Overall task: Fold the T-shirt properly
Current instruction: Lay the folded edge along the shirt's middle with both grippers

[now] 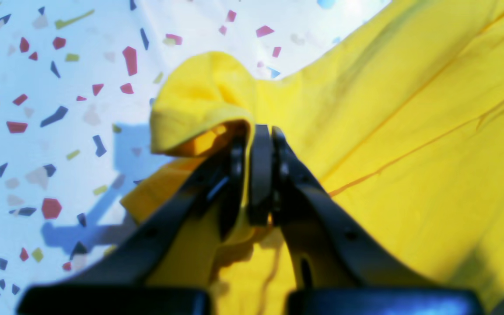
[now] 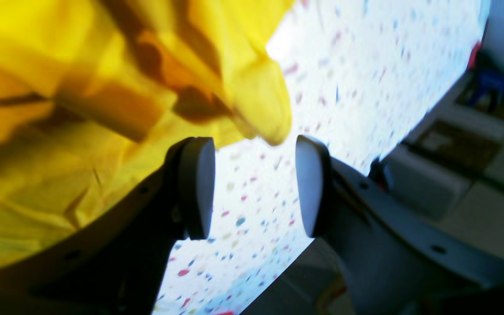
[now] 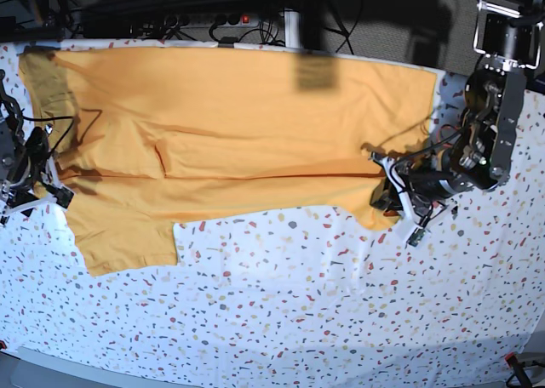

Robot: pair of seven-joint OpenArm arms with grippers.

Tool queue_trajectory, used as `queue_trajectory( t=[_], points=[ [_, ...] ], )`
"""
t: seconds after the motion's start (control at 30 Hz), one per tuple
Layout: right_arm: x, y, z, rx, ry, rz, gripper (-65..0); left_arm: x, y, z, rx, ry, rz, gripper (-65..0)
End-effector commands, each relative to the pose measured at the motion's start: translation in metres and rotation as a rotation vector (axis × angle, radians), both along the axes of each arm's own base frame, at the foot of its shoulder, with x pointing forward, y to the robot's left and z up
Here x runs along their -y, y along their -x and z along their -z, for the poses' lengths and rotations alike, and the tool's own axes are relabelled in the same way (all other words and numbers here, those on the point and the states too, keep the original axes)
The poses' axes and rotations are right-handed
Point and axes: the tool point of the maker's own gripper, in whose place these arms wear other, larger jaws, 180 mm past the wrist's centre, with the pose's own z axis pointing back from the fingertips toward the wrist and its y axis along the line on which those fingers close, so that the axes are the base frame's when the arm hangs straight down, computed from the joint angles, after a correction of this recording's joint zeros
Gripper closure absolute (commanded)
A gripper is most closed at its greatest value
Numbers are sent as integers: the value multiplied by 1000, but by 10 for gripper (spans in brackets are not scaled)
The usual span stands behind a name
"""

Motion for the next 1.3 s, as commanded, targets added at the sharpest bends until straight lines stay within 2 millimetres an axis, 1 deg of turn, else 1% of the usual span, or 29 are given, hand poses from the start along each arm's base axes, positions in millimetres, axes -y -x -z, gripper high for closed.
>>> queue_trajectory(
  t=[0.0,0.13,0.23,0.33,0.37,0.47,0.53,0.73,0.8,0.83,0.87,0.97,1.0,1.13,1.27],
  points=[
    [9,-10,-21,38,29,-5,-295,0,-12,-19,60,24,-3,0],
    [9,-14,-24,49,25,-6,-295,0,-12,-20,63,26,-3,0],
    [10,-14,-18,35,10,3,-294,0,-12,-20,63,26,-3,0],
    [7,-20,-9,44,-4,5,-294,0,-12,-20,62,30,-3,0],
    [6,-23,-7,48,-7,5,-281,1,-12,-20,62,34,-3,0],
    [-1,-31,1,59,-26,9,-212,1,-12,-20,62,34,-3,0],
    [-4,-34,6,60,-48,24,-209,1,-12,-20,61,33,-3,0],
    [-1,-32,12,47,-63,44,-209,1,-12,-20,62,34,-3,0],
    [-2,-30,16,40,-94,60,-208,1,-12,-20,63,34,-3,0],
    [-1,-29,18,37,-102,66,-194,1,-13,-21,65,36,-3,0],
    [-1,-29,18,35,-99,68,-162,1,-13,-21,68,38,-4,0],
    [1,-28,18,32,-93,74,-23,1,-13,-21,67,38,-4,0],
    [1,-28,18,32,-93,74,0,1,-13,-21,68,37,-4,0],
    [2,-26,17,22,-90,96,0,1,-13,-21,68,37,-4,0],
    [-12,-25,10,16,-123,120,0,1,-13,-21,68,38,-4,0]
  ],
)
